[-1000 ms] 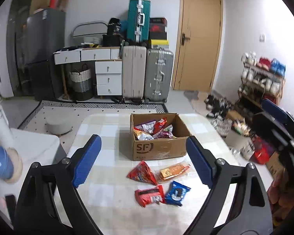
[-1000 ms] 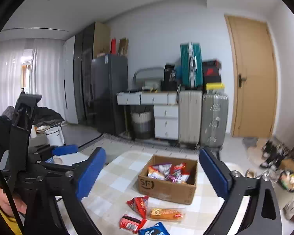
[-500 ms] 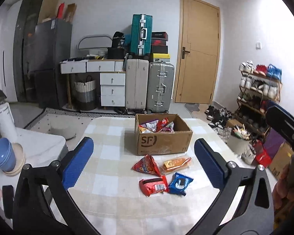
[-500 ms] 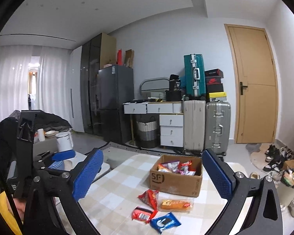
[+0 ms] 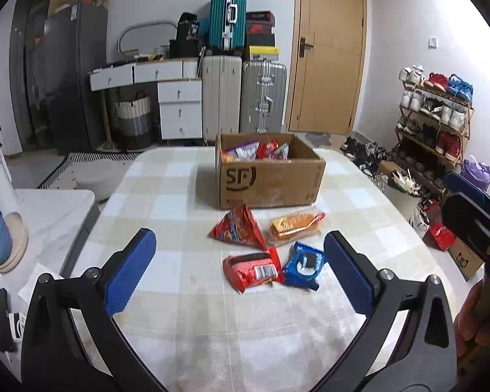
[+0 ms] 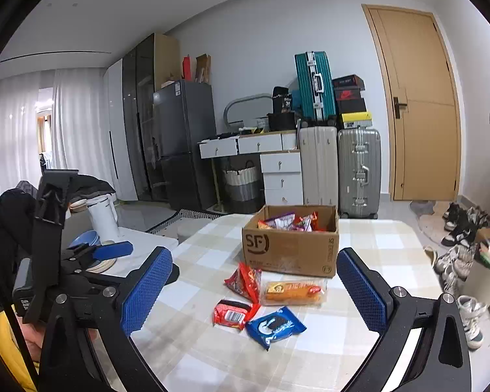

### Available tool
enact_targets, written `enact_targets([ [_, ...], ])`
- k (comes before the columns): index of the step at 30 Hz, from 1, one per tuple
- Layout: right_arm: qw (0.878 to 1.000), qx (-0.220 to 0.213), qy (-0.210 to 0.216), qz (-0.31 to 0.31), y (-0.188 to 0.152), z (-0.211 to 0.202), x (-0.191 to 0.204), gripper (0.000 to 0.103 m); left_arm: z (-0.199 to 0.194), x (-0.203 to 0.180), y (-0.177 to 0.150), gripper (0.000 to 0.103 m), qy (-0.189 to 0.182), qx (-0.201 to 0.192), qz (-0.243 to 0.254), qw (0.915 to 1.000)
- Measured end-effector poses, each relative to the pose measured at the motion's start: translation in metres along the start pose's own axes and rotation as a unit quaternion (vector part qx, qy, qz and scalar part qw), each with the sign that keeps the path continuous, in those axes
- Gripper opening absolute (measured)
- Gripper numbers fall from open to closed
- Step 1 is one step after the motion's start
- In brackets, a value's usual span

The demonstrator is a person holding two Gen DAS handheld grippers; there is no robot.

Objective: Organize snacks
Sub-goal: 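Withdraw both tools from the box toward the remaining snacks, then grasp the red wafer pack with the left gripper while the right gripper grasps the blue Oreo pack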

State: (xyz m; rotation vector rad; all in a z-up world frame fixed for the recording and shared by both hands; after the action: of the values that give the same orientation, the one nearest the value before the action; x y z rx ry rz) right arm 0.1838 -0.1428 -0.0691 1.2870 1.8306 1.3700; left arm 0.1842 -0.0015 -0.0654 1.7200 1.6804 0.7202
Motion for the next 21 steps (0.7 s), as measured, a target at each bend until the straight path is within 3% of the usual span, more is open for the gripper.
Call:
enact_targets([
  [10, 0.999, 0.017, 0.023, 0.014, -0.023, 0.034, -0.011, 0.102, 0.064, 0.013, -0.014, 0.103, -0.017, 0.044, -0.022, 0.9986],
  [17, 0.995, 0.1, 0.006, 0.025, -0.062, 0.091, -0.029, 0.102, 0.124, 0.013, -0.033, 0.103, -0.029, 0.104, -0.026, 0.9938],
  [21, 0.992, 0.12, 0.014, 0.041, -0.076, 0.111, -0.039, 0.102, 0.17, 0.01, -0.039, 0.103, -0.03, 0.15, -0.027, 0.9879],
])
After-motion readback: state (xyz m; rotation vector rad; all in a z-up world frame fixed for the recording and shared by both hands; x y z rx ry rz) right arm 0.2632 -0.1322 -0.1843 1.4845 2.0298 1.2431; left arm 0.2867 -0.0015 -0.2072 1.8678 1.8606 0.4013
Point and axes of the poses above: each gripper's, at about its wrist camera, not at the fingertips, and z roughly the way its jaws point, x to its left, y to its top, the point moved 8 cm from there along z, roughly the way its jaws point, and after that the axes turned 9 degrees about x, right-handed, at the moved point
